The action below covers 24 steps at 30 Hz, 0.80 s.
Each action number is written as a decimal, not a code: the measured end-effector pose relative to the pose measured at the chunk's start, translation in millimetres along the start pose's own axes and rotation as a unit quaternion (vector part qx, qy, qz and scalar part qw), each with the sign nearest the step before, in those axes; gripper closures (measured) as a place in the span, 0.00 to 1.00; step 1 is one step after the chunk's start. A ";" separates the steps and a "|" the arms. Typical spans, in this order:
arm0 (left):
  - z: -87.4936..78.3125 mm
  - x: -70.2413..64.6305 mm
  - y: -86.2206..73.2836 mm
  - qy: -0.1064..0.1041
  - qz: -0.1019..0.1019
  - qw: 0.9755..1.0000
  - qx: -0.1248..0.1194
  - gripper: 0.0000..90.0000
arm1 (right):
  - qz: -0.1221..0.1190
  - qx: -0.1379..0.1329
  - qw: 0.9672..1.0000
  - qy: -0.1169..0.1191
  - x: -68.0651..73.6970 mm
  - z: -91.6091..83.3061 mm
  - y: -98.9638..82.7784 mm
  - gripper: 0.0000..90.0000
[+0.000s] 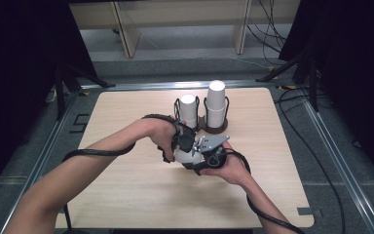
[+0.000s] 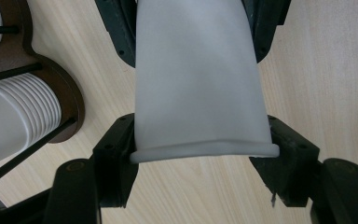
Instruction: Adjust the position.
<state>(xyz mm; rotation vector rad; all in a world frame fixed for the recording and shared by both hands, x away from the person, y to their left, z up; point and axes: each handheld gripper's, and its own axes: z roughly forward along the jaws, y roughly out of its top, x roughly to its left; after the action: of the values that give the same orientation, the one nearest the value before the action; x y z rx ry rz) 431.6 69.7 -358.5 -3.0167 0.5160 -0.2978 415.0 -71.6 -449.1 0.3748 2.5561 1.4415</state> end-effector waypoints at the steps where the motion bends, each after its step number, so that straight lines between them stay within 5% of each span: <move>1: 0.3 -0.1 -0.1 0.000 -0.001 1.000 -0.002 0.39 | -0.001 -0.001 1.000 -0.001 0.2 0.2 -0.4 0.39; 11: 2.6 -1.1 -2.0 0.008 -0.003 1.000 -0.018 0.33 | -0.012 0.000 1.000 -0.007 2.3 -1.3 -3.3 0.40; 15: 5.0 -1.4 -6.9 0.025 -0.003 0.999 -0.029 0.19 | -0.028 -0.007 0.999 -0.019 0.6 -2.8 -5.6 0.40; 19: 6.2 -1.1 -15.6 0.049 -0.014 0.997 -0.054 0.15 | -0.022 -0.014 0.999 -0.027 0.2 -4.5 -9.1 0.40; 24: 7.7 -4.5 -30.5 0.067 -0.053 0.992 -0.095 0.13 | -0.014 -0.033 0.999 -0.038 0.5 -7.3 -14.0 0.40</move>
<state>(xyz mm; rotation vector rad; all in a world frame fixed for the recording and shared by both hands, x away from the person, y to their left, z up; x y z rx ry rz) 438.8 100.1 -363.9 -3.2320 0.4174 -0.4883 410.6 -84.3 -457.3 0.3749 2.4375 1.4686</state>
